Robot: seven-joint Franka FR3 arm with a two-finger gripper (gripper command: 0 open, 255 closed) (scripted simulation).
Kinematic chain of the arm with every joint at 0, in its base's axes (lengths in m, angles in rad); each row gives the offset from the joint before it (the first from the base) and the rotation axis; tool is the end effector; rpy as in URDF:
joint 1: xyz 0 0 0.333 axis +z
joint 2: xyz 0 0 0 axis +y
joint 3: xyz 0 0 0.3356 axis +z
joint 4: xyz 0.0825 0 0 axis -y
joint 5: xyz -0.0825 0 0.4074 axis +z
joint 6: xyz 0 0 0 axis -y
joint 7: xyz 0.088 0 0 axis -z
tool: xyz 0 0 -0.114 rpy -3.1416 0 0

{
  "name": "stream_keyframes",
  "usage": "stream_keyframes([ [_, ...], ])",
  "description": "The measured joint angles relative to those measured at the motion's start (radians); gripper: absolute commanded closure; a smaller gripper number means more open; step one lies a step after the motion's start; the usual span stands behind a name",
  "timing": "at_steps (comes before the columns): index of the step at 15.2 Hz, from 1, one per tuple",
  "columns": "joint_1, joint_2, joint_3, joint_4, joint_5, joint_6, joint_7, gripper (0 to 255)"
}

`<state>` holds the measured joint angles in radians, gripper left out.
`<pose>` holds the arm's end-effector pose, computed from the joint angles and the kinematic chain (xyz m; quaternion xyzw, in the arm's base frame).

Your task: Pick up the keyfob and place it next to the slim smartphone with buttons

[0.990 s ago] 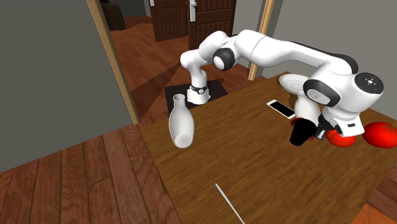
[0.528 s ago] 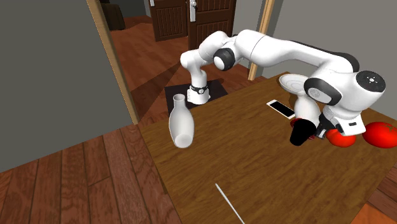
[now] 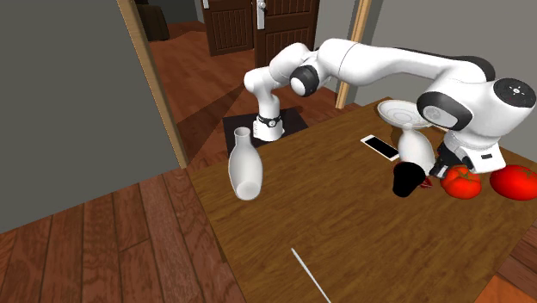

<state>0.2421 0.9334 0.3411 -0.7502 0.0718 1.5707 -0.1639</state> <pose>0.7303 0.3409 0.4024 -0.9370 -0.3016 0.0659 0.1633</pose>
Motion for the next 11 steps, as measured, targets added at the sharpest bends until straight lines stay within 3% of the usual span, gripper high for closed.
stream_keyframes([
  [1,0.000,0.001,0.000,0.001,0.000,0.000,0.000,0],
  [2,-0.019,-0.072,-0.002,-0.129,-0.002,0.054,0.006,0],
  [5,-0.049,-0.375,-0.021,-0.630,-0.037,0.386,0.070,0],
  [8,-0.022,-0.617,-0.059,-1.019,-0.131,0.668,0.212,0],
  [9,-0.006,-0.669,-0.071,-1.103,-0.174,0.733,0.271,0],
  [11,0.004,-0.698,-0.083,-1.171,-0.214,0.798,0.318,0],
])
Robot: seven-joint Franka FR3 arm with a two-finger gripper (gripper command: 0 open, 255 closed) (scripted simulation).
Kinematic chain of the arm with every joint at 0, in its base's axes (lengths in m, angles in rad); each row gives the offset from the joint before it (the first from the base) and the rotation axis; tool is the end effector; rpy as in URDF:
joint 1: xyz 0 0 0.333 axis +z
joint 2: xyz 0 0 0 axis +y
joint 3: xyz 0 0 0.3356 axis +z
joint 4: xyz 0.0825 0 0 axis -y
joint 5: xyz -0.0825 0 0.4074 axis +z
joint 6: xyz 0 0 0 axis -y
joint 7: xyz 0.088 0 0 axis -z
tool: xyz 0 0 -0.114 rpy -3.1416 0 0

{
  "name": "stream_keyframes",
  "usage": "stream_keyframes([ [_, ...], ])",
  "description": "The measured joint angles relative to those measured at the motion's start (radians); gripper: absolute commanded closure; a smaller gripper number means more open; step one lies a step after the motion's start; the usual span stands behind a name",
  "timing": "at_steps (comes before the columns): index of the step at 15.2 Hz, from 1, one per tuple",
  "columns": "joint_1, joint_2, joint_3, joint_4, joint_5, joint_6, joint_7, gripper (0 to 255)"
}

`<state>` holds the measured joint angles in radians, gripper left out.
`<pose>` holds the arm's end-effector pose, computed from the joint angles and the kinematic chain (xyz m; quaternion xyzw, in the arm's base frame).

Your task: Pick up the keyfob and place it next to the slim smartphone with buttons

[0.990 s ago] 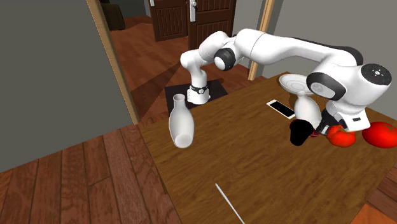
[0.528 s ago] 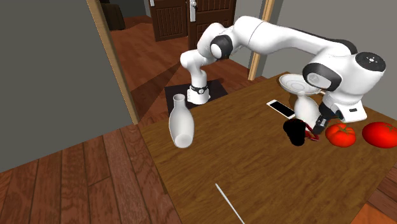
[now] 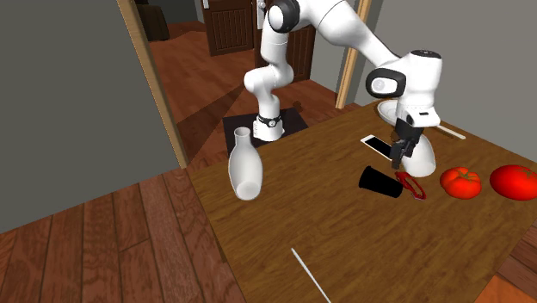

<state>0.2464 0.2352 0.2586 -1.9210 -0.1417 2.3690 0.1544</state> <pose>0.5768 0.3068 0.3958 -0.9709 -0.2108 -0.1132 0.0118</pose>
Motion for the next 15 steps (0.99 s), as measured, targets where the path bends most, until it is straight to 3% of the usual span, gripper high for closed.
stream_keyframes([
  [6,0.008,0.040,-0.014,-0.024,-0.037,0.073,0.033,0],
  [12,0.011,0.049,-0.014,-0.025,-0.041,0.081,0.036,0],
  [13,0.011,0.049,-0.014,-0.025,-0.041,0.081,0.036,255],
  [15,0.011,0.049,-0.014,-0.025,-0.041,0.081,0.036,255],
])
